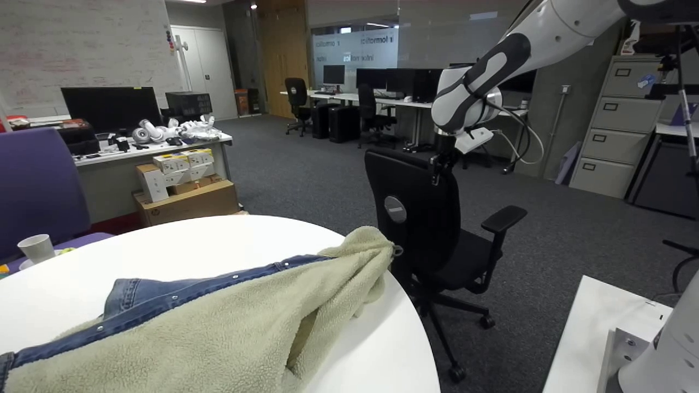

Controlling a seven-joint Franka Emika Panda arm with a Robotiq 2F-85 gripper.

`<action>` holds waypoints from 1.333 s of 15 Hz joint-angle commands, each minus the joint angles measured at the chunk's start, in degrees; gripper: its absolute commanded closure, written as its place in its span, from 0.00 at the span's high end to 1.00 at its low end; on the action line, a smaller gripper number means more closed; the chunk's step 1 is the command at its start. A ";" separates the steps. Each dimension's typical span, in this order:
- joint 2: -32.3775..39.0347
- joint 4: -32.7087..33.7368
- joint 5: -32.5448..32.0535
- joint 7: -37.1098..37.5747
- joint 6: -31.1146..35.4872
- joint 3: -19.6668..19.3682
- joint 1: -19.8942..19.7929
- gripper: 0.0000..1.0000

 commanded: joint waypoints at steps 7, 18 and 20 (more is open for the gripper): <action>-3.62 -5.02 2.65 -2.61 1.95 2.46 0.25 0.31; -13.84 -21.79 6.27 -10.03 10.34 5.61 2.03 0.27; -15.29 -23.37 7.16 -10.92 10.31 6.04 2.65 0.27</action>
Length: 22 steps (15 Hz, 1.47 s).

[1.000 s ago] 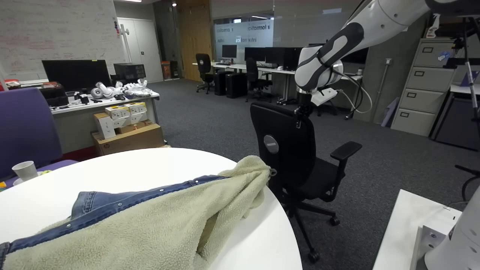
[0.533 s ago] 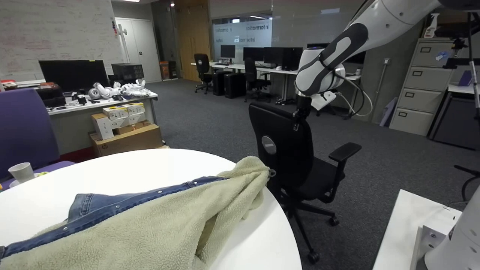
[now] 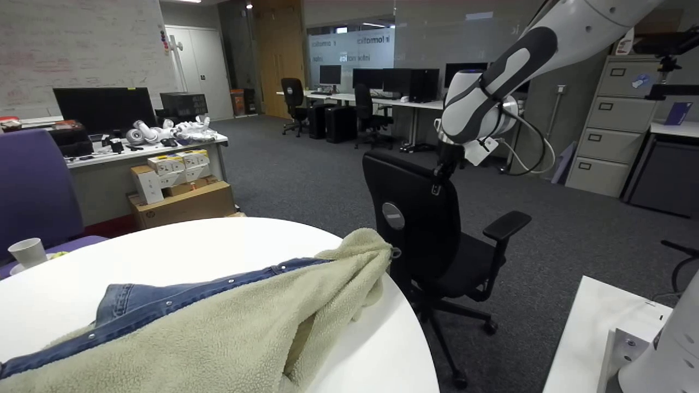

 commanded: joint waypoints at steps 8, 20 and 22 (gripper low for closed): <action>-9.11 -11.00 5.33 -2.78 -4.65 3.23 4.94 0.27; -16.11 -15.17 -5.94 -5.16 -15.12 -3.58 3.36 0.27; -17.09 -16.71 -5.70 -6.36 -15.10 -3.50 3.70 0.27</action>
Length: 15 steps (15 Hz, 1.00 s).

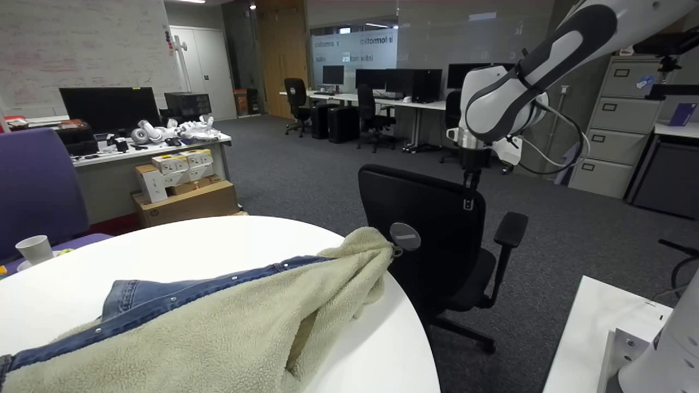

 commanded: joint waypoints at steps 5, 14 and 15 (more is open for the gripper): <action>-6.43 -7.35 0.07 -0.14 -1.03 -0.66 0.17 0.27; -13.08 -13.48 -2.51 4.27 9.69 1.88 2.47 1.00; -14.93 -14.97 -3.44 4.14 12.32 2.46 2.83 1.00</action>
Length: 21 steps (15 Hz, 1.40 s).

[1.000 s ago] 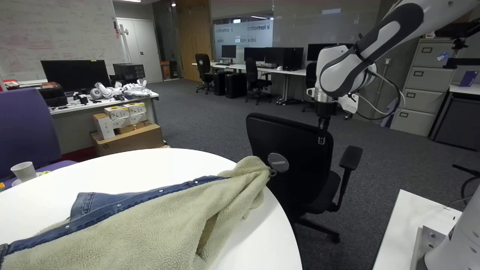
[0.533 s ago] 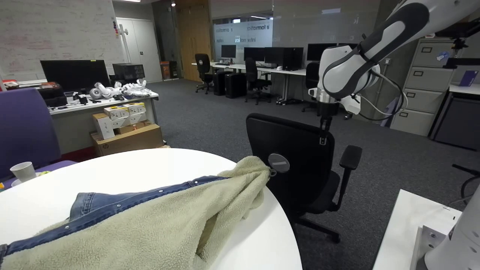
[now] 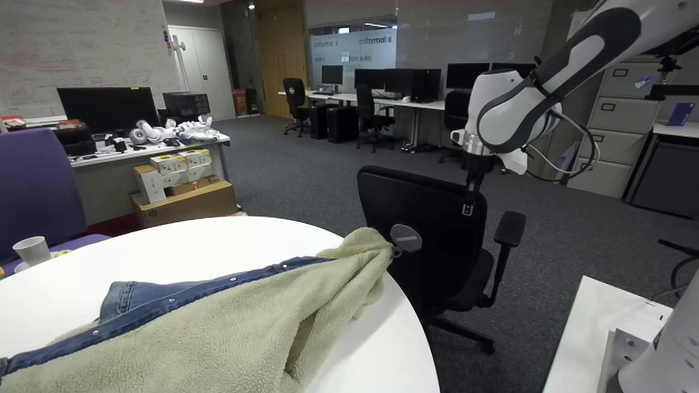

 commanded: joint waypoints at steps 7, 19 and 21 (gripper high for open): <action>-26.30 -15.98 -5.72 5.35 9.83 9.07 8.86 1.00; -15.00 -4.50 -15.57 30.42 4.77 15.94 -4.46 1.00; -12.16 -2.48 -17.71 33.48 4.76 15.79 -6.17 1.00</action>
